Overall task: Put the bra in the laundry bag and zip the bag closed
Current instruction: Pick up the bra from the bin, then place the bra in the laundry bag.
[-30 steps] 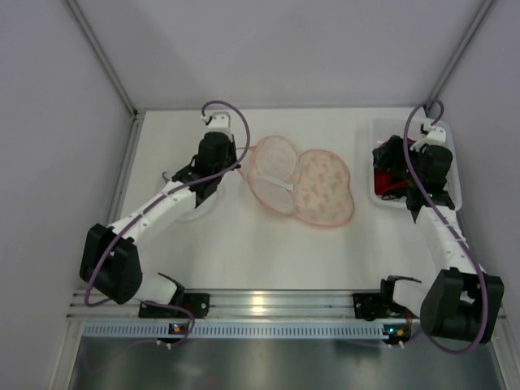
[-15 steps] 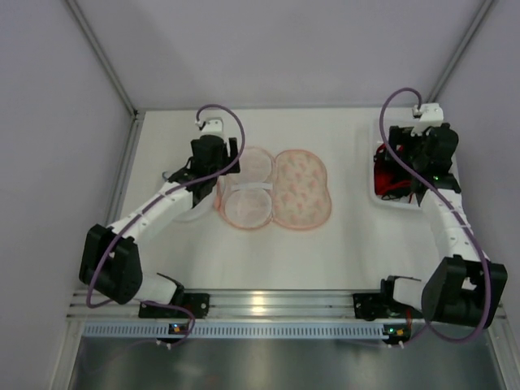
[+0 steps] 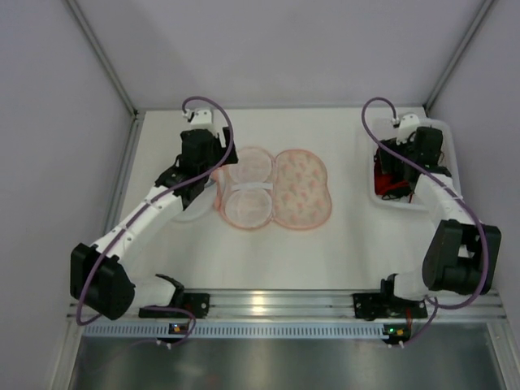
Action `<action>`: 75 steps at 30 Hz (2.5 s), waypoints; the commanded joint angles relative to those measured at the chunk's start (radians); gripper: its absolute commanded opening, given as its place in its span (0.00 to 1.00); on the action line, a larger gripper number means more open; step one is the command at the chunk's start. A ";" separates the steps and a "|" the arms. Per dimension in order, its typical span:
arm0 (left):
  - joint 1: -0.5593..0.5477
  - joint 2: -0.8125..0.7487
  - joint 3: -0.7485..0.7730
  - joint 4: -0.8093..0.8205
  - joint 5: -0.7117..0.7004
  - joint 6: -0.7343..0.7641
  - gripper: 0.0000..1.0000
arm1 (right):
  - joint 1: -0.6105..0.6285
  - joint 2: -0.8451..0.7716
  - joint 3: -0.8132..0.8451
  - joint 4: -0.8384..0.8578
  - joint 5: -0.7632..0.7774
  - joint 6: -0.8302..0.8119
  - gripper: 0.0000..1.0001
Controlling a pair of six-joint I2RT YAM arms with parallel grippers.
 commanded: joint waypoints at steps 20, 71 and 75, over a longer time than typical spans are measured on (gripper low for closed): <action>-0.001 0.058 -0.011 0.046 0.080 0.017 0.87 | 0.040 0.210 0.101 0.153 0.255 -0.112 0.33; -0.173 0.451 0.406 0.468 0.765 -0.372 0.90 | 0.047 -0.212 0.283 0.402 -0.007 0.316 0.00; -0.184 0.486 0.455 0.481 0.739 -0.423 0.91 | 0.051 -0.213 0.259 0.394 -0.174 0.389 0.00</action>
